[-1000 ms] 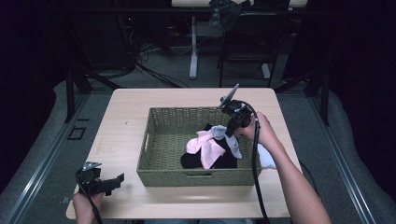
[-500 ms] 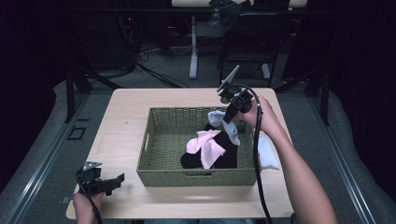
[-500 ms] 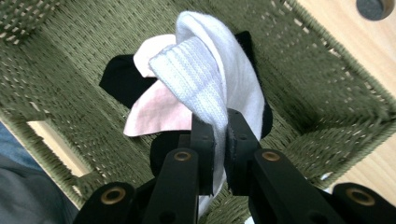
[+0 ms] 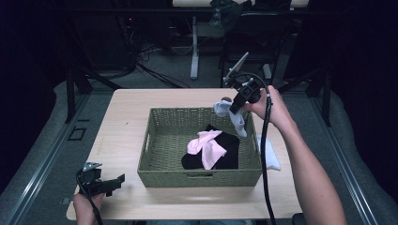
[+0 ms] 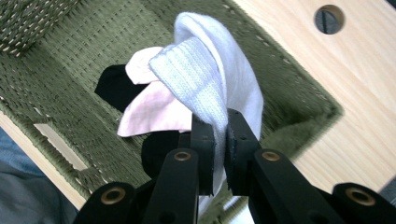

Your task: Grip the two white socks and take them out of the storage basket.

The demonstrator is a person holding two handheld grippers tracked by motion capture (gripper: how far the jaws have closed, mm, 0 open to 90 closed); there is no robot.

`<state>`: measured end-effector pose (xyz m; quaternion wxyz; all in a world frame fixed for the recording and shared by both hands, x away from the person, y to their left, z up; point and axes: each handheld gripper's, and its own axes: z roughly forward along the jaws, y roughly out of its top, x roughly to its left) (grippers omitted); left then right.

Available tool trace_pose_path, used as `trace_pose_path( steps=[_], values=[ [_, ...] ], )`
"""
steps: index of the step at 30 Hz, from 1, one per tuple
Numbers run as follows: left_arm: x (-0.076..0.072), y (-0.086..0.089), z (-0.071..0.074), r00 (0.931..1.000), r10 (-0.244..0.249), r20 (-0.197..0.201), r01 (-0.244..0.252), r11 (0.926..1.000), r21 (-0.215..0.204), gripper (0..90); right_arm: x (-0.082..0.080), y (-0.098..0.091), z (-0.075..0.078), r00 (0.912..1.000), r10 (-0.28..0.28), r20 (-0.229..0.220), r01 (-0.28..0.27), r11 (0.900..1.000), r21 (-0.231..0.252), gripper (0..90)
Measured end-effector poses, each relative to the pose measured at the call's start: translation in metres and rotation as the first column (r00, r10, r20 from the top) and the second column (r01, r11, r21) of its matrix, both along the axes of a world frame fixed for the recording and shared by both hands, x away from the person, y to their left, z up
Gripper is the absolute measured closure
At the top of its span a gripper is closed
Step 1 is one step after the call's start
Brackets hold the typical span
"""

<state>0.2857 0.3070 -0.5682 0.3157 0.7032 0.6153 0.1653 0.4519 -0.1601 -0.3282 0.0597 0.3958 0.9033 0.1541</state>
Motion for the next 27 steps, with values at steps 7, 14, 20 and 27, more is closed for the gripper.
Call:
trace_pose_path(
  steps=[7,14,20,27],
  values=[
    [-0.001,0.0,0.0,0.9999,0.011,0.008,-0.011,0.9999,-0.003,1.2,-0.007,-0.03,0.015,0.9978,-0.056,0.034,0.056,0.9984,0.013,84.3],
    [0.0,-0.001,0.0,0.9999,0.009,0.008,-0.009,0.9999,0.009,1.2,-0.011,-0.07,0.016,0.9902,-0.134,0.04,0.134,0.991,0.008,84.3],
    [0.0,0.0,0.001,1.0,0.005,0.001,-0.005,1.0,0.003,1.2,-0.013,-0.101,-0.004,0.9769,-0.213,0.019,0.213,0.9771,0.006,84.3],
    [-0.001,-0.001,0.0,0.9999,0.011,0.008,-0.011,0.9999,0.008,1.2,-0.016,-0.13,-0.041,0.9556,-0.294,-0.017,0.294,0.9556,0.012,84.3]
  ],
)
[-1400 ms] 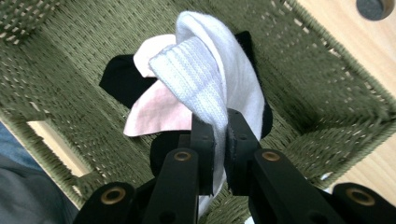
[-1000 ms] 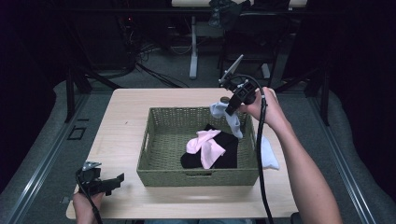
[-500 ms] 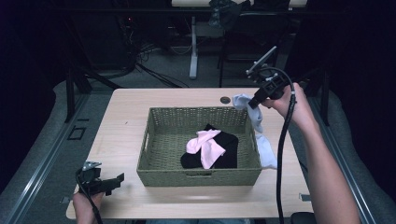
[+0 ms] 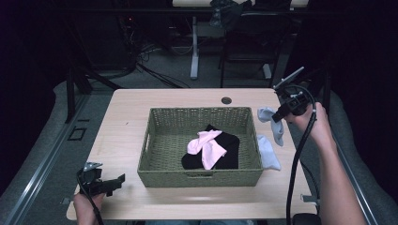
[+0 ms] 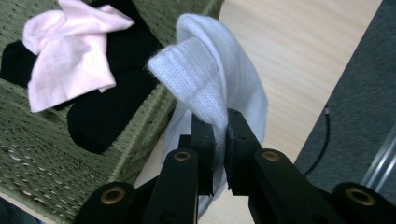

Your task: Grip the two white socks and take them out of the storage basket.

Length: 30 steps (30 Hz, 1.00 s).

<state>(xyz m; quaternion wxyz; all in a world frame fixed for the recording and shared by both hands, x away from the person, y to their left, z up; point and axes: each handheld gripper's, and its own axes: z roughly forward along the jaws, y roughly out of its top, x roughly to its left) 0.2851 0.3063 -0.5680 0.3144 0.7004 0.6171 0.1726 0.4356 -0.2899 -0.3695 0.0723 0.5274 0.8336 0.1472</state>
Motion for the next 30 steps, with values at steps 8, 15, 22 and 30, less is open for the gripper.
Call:
trace_pose_path(
  steps=[8,15,22,30],
  values=[
    [0.001,-0.001,0.0,1.0,-0.005,0.002,0.005,1.0,-0.005,1.2,0.0,-0.015,-0.056,0.9963,-0.056,-0.064,0.056,0.9984,-0.01,84.2],
    [0.002,-0.001,-0.001,1.0,-0.007,-0.004,0.007,0.9999,-0.009,1.2,0.003,-0.015,-0.097,0.9922,-0.077,-0.097,0.077,0.997,-0.013,84.0],
    [0.001,-0.001,0.0,1.0,-0.006,0.0,0.006,0.9999,-0.008,1.2,0.008,-0.017,-0.121,0.9869,-0.09,-0.134,0.092,0.9958,0.006,83.9],
    [0.001,-0.002,0.0,0.9999,-0.011,0.0,0.011,0.9999,-0.004,1.2,0.007,-0.017,-0.146,0.9815,-0.116,-0.152,0.119,0.9929,0.007,78.1]
  ],
)
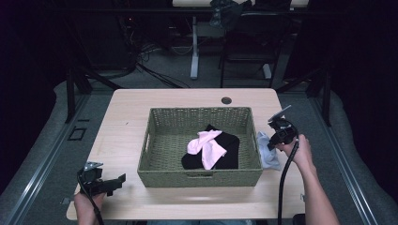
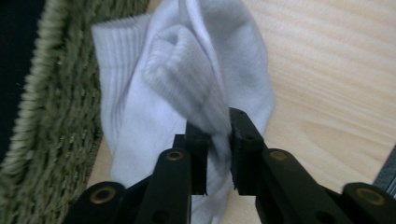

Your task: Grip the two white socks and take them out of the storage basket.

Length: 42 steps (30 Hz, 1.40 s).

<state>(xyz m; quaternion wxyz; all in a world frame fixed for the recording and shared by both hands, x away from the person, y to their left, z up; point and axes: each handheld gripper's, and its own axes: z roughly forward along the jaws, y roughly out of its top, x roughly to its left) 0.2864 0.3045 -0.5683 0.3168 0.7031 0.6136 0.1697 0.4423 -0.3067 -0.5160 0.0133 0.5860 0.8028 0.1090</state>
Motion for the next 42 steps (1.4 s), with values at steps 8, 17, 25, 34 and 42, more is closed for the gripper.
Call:
trace_pose_path(
  steps=[8,17,25,34,42],
  values=[
    [0.0,0.0,-0.001,1.0,0.006,-0.001,-0.006,1.0,-0.003,1.2,-0.008,-0.004,0.008,0.9993,-0.006,0.037,0.006,0.9999,0.009,52.6],
    [0.0,0.001,0.0,1.0,0.006,-0.007,-0.006,1.0,-0.007,1.2,-0.027,-0.009,0.033,0.9946,0.018,0.102,-0.022,0.9989,0.041,23.4],
    [0.0,0.0,0.0,1.0,0.003,-0.001,-0.003,1.0,-0.002,1.2,-0.048,-0.01,0.044,0.9881,0.028,0.151,-0.034,0.9987,0.037,15.0],
    [0.0,-0.001,0.0,1.0,-0.001,-0.005,0.001,1.0,-0.003,1.2,-0.073,-0.017,0.039,0.9843,0.016,0.176,-0.024,0.999,0.039,7.6],
    [0.001,-0.001,-0.001,1.0,0.0,-0.004,0.0,1.0,0.0,1.2,-0.095,-0.028,0.024,0.9787,-0.015,0.205,0.005,0.9988,0.049,5.1]
  ],
)
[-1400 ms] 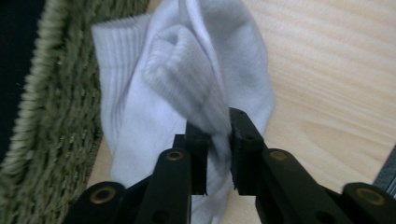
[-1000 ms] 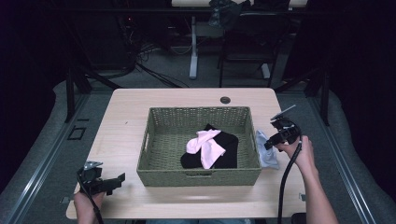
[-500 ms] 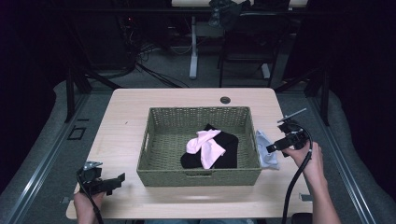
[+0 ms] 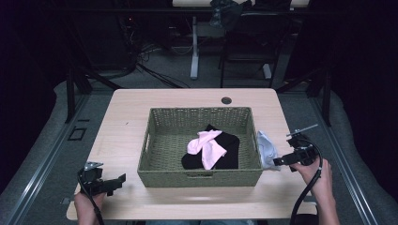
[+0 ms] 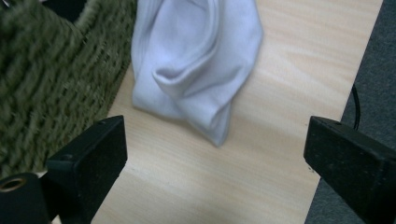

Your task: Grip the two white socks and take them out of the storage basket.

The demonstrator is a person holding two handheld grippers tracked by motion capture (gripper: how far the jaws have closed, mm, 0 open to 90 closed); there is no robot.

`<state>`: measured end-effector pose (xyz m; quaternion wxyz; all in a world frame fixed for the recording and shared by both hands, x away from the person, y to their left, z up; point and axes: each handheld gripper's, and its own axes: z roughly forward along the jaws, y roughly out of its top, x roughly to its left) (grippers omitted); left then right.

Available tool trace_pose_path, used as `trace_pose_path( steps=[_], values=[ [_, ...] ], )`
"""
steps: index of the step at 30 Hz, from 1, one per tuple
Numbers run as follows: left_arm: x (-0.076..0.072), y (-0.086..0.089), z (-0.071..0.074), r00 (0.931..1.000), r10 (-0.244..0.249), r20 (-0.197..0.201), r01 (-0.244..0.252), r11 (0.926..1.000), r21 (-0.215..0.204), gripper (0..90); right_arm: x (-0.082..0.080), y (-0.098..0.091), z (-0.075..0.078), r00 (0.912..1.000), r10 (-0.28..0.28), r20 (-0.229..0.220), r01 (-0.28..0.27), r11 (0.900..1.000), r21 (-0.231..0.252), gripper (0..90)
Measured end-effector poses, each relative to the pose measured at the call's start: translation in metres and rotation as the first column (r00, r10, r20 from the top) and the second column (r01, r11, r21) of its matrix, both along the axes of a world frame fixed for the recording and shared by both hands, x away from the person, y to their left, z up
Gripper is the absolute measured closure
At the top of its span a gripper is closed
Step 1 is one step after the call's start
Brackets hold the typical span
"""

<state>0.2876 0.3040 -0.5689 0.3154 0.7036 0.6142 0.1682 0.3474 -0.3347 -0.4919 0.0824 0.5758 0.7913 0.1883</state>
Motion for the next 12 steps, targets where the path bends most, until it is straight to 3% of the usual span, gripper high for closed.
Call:
trace_pose_path(
  steps=[6,12],
  values=[
    [0.0,-0.002,0.0,0.9999,-0.011,0.0,0.011,0.9999,0.002,1.2,-0.013,-0.012,-0.014,0.9992,-0.037,0.011,0.037,0.9988,0.033,2.5],
    [0.001,-0.003,0.001,0.9999,-0.014,0.001,0.014,0.9999,0.008,1.2,-0.014,-0.014,-0.032,0.9987,-0.018,-0.048,0.019,0.9995,0.026,2.4]
  ],
)
